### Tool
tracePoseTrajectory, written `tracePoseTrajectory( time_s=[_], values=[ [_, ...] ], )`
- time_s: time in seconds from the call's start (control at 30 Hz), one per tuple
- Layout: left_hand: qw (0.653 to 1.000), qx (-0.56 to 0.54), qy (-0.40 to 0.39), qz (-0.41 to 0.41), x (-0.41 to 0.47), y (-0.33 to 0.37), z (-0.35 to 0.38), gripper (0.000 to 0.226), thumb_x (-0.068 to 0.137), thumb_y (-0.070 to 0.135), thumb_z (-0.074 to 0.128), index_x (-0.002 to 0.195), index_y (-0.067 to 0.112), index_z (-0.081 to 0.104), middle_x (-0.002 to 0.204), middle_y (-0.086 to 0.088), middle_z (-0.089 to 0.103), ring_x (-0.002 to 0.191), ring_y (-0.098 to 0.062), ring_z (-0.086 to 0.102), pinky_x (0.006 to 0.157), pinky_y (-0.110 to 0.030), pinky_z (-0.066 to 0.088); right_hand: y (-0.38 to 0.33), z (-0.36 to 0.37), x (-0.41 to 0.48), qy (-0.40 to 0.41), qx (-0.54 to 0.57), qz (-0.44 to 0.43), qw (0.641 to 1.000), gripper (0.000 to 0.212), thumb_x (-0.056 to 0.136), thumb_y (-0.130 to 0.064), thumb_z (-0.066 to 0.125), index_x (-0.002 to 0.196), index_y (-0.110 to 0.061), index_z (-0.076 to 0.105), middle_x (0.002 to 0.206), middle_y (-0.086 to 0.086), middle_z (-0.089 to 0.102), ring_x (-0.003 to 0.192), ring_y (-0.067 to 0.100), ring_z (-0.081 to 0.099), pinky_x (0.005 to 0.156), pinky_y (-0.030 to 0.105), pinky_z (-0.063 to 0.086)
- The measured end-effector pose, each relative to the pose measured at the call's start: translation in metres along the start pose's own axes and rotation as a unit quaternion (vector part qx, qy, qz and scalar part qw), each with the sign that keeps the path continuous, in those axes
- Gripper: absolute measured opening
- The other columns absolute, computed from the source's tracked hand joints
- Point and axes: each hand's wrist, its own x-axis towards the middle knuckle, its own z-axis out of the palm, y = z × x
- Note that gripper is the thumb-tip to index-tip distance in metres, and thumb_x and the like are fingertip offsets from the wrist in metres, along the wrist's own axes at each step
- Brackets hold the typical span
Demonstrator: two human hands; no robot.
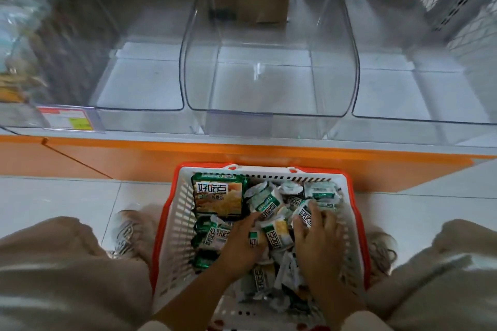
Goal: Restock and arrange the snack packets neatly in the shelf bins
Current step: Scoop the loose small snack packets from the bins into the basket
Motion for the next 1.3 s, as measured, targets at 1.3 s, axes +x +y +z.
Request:
tracePoseTrajectory(
  time_s=[1.3],
  values=[
    [0.988,-0.141,0.036,-0.061,-0.018,-0.006,-0.018,0.053,0.091,0.023,0.070,0.139,0.024,0.049,0.127,-0.003,0.055,0.103,-0.026,0.064,0.080,-0.038,0.059,0.001,-0.041,-0.001,-0.121,0.345,0.026,0.930,0.059,0.080,-0.017,0.077,0.131,-0.034,0.053,0.131,-0.003,0.046,0.096,0.011,0.055,0.082,0.030,0.048]
  ],
)
